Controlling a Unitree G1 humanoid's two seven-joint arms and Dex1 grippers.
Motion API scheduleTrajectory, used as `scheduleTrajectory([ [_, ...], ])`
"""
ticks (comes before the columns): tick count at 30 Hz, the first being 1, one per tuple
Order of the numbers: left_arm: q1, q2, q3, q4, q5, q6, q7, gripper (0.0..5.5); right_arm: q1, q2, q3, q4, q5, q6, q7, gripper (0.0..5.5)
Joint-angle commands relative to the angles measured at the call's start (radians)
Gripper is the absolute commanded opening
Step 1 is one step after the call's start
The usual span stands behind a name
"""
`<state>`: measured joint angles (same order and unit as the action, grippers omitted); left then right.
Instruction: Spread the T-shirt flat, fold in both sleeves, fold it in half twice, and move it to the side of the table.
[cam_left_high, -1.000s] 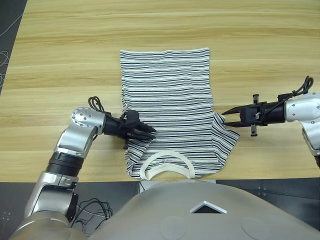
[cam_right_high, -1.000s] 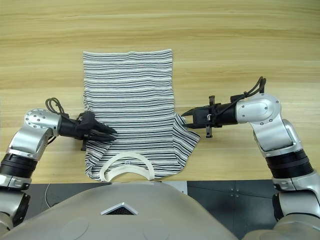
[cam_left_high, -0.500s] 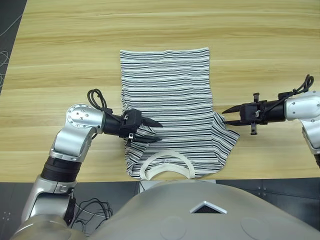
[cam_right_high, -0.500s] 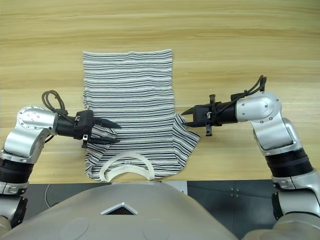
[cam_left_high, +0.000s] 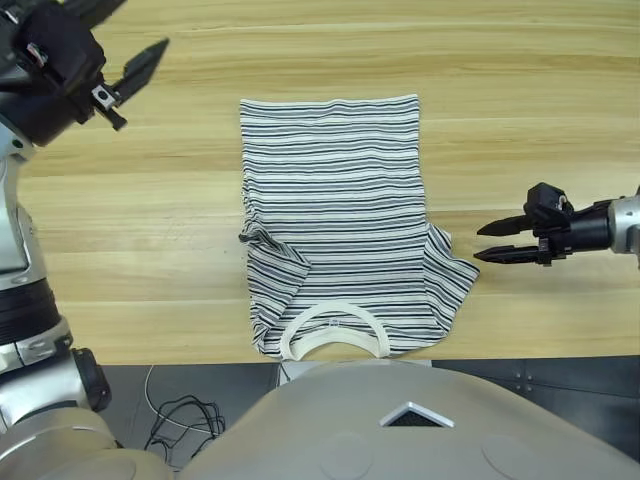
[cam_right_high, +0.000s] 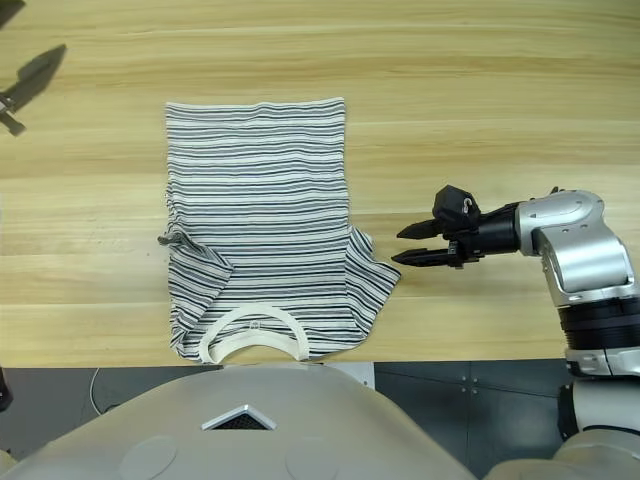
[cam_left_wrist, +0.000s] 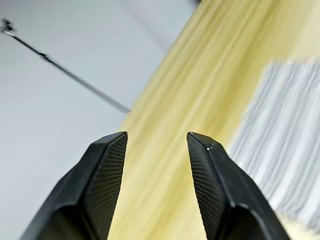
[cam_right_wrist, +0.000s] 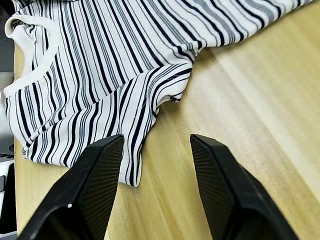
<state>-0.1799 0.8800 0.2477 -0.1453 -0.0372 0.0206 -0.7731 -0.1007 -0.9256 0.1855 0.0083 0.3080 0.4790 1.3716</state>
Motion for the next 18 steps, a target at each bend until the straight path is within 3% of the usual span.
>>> scheduleTrajectory([
  [1, -0.042, 0.021, -0.022, 0.045, 0.143, -0.092, 0.12, 2.23, 0.011, -0.016, 0.029, 0.008, -0.027, -0.002, 0.011, 2.45],
  [18, -0.033, 0.001, -0.039, 0.084, 0.137, -0.123, 0.152, 2.23, 0.067, 0.012, 0.108, 0.011, -0.083, -0.055, -0.015, 2.45],
])
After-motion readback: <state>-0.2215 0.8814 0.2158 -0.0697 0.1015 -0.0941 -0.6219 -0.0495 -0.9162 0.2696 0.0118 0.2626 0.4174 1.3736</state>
